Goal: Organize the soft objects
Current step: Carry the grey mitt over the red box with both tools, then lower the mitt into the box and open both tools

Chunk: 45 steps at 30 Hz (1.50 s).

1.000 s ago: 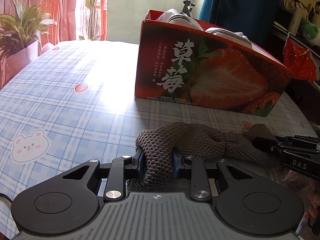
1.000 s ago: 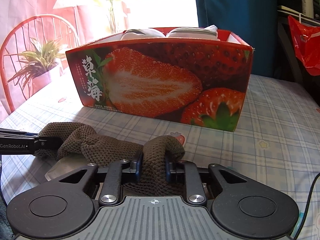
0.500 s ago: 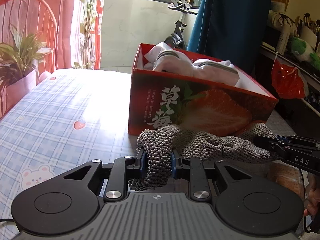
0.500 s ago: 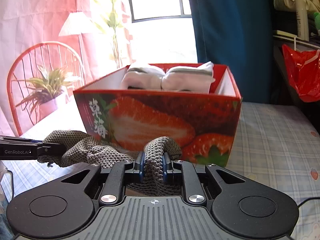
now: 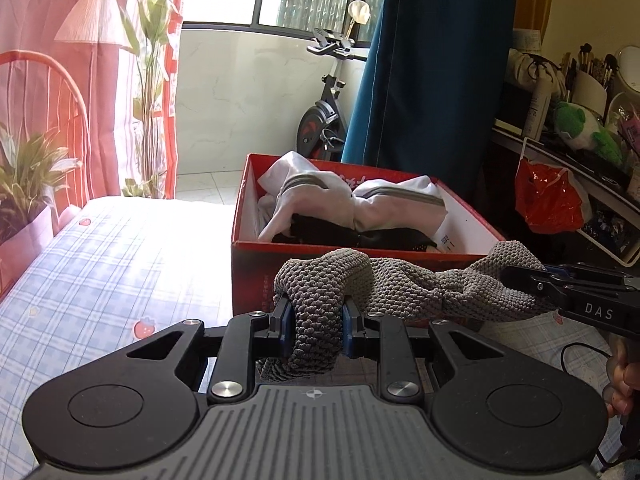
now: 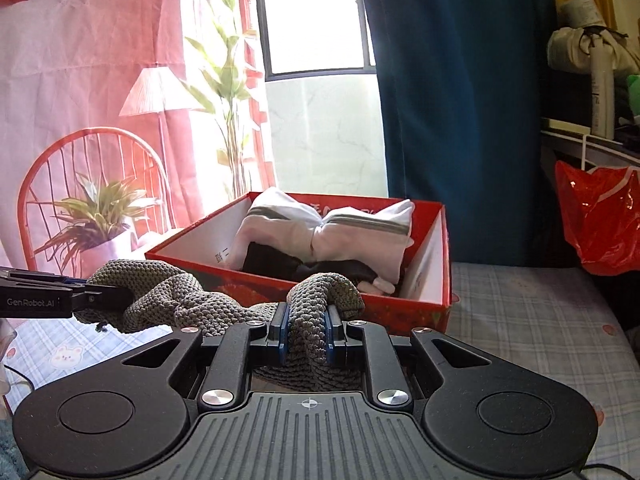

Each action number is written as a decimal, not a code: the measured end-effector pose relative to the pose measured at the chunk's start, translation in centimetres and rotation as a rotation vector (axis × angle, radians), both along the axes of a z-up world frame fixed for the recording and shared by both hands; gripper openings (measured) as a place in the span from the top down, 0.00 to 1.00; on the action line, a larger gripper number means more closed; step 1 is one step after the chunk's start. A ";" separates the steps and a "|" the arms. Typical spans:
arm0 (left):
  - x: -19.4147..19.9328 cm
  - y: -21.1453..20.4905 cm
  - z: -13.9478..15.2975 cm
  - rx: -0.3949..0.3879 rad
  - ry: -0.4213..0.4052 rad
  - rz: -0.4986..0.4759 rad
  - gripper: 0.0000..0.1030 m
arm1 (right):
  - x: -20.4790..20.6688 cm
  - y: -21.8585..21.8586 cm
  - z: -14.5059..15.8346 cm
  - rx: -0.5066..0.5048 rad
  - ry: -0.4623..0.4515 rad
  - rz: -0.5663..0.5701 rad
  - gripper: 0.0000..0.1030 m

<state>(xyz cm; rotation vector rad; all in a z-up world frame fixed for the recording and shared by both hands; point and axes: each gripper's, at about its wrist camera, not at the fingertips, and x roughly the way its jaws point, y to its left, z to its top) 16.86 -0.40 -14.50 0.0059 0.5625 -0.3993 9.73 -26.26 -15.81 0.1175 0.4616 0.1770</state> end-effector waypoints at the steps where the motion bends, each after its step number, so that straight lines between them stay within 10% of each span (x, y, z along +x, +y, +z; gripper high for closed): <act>1: 0.2 0.0 0.2 -0.001 -0.002 -0.004 0.75 | 0.2 -0.2 0.2 -0.002 0.000 0.000 0.85; 22: 8.1 -4.4 2.9 0.132 -0.013 -0.079 0.75 | 8.3 -2.8 3.0 -0.035 0.027 -0.027 0.85; 45: 13.4 -7.0 -1.0 0.224 0.172 -0.144 0.68 | 14.6 -1.3 -2.6 -0.010 0.298 -0.044 0.84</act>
